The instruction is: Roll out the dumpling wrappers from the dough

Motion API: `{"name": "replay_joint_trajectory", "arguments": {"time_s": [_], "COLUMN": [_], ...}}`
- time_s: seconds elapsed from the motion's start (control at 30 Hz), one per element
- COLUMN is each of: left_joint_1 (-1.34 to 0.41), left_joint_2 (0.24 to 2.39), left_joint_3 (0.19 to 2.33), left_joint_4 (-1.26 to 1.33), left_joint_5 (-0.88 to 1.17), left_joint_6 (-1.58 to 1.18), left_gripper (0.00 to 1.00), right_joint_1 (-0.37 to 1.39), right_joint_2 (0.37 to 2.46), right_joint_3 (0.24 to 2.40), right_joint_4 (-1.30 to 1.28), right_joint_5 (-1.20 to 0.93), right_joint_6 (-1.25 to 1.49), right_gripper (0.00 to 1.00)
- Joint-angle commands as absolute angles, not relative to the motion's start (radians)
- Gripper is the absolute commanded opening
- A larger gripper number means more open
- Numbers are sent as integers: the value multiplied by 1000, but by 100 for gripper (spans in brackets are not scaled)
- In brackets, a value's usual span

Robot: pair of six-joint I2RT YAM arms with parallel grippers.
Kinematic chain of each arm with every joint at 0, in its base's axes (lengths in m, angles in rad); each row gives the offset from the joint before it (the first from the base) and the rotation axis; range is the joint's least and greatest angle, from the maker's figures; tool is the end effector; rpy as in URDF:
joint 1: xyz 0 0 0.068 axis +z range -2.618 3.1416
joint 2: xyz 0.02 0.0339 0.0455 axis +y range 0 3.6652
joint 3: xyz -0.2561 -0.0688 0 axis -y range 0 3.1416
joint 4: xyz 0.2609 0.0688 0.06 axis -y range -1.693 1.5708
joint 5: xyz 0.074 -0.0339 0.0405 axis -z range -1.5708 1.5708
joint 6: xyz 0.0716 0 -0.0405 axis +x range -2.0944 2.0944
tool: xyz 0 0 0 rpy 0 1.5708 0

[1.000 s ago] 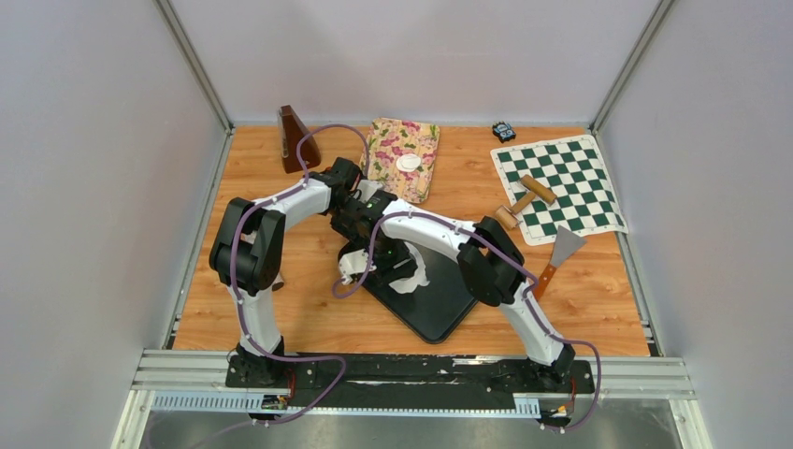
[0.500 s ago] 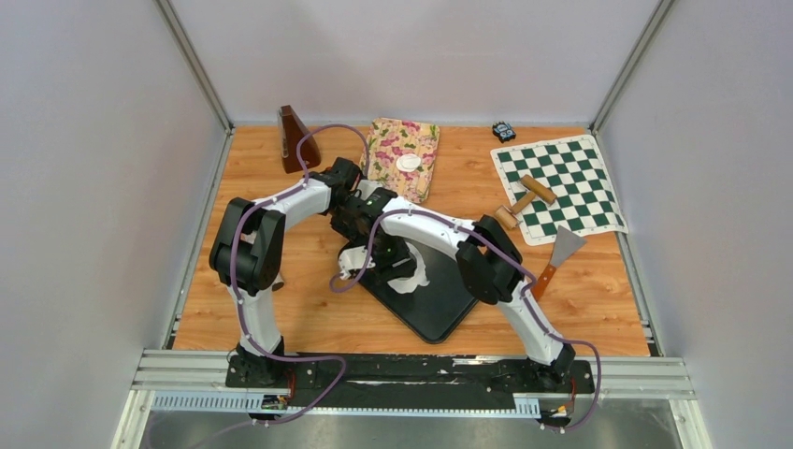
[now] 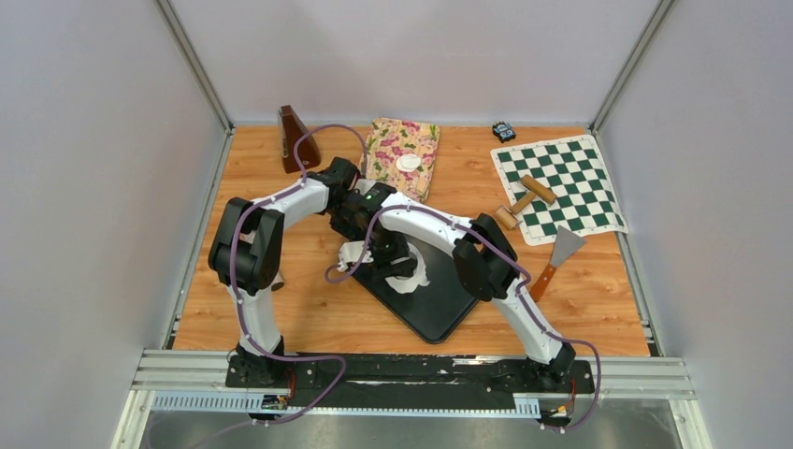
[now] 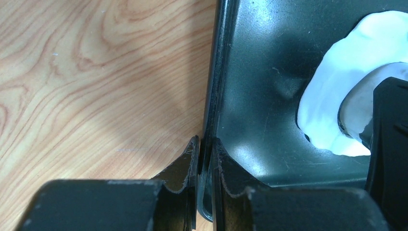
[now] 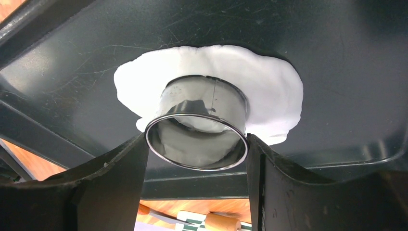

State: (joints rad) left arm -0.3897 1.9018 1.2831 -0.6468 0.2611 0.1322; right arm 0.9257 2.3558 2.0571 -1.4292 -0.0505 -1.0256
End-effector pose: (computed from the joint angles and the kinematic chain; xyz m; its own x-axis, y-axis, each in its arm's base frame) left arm 0.3571 -0.1666 0.1167 -0.8167 0.4731 -0.3304 0.5513 0.8089 -0.2044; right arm 0.2648 0.3580 0.1315 0.3703 -0.9281 0.0385 -0.9192 -0.3601 0.1596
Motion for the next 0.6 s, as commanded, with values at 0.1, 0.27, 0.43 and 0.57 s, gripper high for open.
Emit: {"name": "replay_joint_trajectory", "arguments": {"time_s": [0.1,0.27,0.43,0.57], "left_joint_1": [-418,-422,-426,-427], "left_joint_2": [1841,1841,1843,1843], "left_joint_3": [1281,1281,1281,1279], "left_joint_4": [-627,-627,-627,-629], "left_joint_5": [228,231,233,232], "left_joint_6": [112,113,112,113], "left_gripper": [0,0,0,0], "right_joint_1": [905,906,909,912], "right_joint_2": [2516,2533,2527,2490], "right_joint_3": [2088,2133,2141,2084], "right_joint_4": [-1420,-1420,-1420,-1410], "right_joint_5": [-98,-113,-164,-190], "right_joint_6": [-961,-950,-946,-996], "right_gripper": [0,0,0,0]}}
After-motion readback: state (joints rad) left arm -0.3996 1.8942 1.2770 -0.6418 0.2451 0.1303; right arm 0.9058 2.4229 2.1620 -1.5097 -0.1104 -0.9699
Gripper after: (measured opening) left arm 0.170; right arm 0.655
